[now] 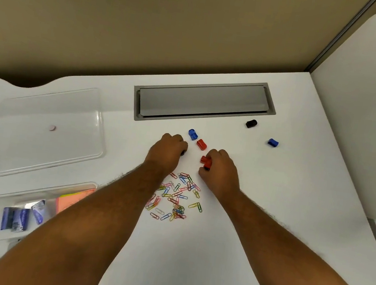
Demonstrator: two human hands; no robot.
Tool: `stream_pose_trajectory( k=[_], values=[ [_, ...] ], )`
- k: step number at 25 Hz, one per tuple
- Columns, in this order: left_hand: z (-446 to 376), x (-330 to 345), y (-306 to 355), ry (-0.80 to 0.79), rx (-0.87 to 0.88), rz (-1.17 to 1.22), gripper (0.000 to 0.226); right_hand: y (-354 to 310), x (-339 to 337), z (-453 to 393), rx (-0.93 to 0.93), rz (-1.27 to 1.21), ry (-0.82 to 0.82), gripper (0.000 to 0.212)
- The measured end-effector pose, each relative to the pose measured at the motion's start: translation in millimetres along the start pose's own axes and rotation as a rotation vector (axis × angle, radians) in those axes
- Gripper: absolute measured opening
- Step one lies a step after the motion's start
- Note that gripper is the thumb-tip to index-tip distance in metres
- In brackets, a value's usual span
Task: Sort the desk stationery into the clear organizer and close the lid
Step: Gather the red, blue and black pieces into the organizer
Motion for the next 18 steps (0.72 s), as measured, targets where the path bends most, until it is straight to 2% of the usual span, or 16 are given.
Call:
stream_pose_trajectory(
  k=[3,7,13,18],
  values=[
    [14.4,-1.2,-10.1,0.043,-0.03,0.076,0.021,6.8,-0.2,18.5,0.047,-0.057,-0.033,0.041],
    [56.9,-34.8,-24.0,0.192,-0.122,0.257,0.018,-12.8,-20.9,50.2,0.027,-0.238,0.035,0.036],
    [198.2,-93.6,-62.8,0.45,-0.197,0.455,0.021,-107.1,-21.1,132.5,-0.163,-0.471,-0.04,0.02],
    [331.9,-102.9,-121.3,0.446,-0.291,0.436,0.023,-205.4,24.2,230.5,-0.381,-0.549,-0.256,0.014]
  ],
)
Point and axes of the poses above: each hand's wrist, its own z-axis away from the middle knuckle, its own x-axis out of the palm, y = z × x, the point moved 10 cm from there along -z, towards the middle knuckle, and after that the axes turned 8 degrees about y, right-handed, at the moved point
